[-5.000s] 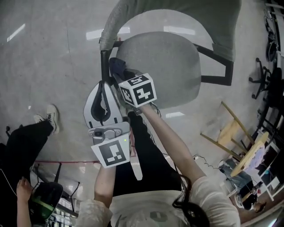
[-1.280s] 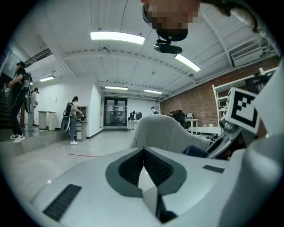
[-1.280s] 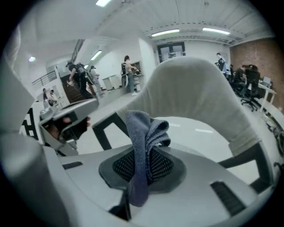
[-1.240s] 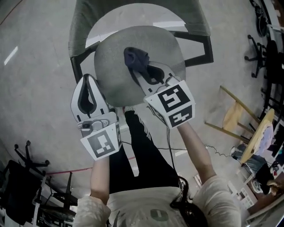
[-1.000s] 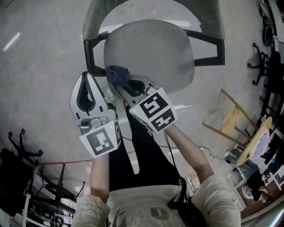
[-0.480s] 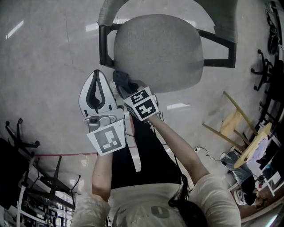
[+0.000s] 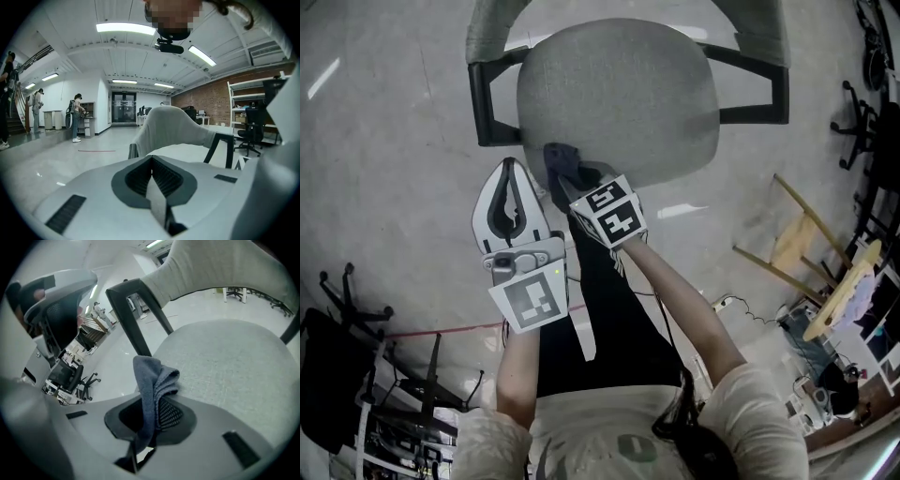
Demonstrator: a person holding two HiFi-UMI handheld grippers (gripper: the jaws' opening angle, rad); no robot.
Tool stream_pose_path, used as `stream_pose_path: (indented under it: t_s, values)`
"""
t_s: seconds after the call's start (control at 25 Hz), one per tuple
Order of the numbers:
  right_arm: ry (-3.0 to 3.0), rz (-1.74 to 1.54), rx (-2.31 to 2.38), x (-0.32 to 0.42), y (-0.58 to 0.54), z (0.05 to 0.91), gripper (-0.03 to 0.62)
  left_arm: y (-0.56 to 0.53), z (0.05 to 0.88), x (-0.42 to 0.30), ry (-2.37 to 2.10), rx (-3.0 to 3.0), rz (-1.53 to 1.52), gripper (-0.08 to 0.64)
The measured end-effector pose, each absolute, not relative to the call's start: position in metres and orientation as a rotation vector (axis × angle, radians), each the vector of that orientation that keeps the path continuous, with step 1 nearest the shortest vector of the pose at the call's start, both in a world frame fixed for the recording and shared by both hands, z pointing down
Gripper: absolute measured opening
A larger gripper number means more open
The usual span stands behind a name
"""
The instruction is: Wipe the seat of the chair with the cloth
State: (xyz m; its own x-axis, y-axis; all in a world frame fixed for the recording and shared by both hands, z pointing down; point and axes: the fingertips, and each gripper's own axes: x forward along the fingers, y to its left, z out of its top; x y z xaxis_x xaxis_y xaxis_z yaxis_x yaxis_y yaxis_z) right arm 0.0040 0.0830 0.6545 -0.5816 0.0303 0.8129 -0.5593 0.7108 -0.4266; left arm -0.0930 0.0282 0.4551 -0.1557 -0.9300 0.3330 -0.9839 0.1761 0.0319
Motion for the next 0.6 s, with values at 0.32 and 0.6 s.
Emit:
stream_pose_path:
  t_s: [0.32,0.6]
  values:
    - [-2.017,0.837,0.581,0.087,0.045,0.654,0.055,0.003,0.457,-0.065,-2.126,1.919,0.302,0.015]
    - [-1.954,0.752,0.700,0.166,0.006,0.658,0.055,-0.022,0.458,-0.025,-2.073,2.015,0.300,0.015]
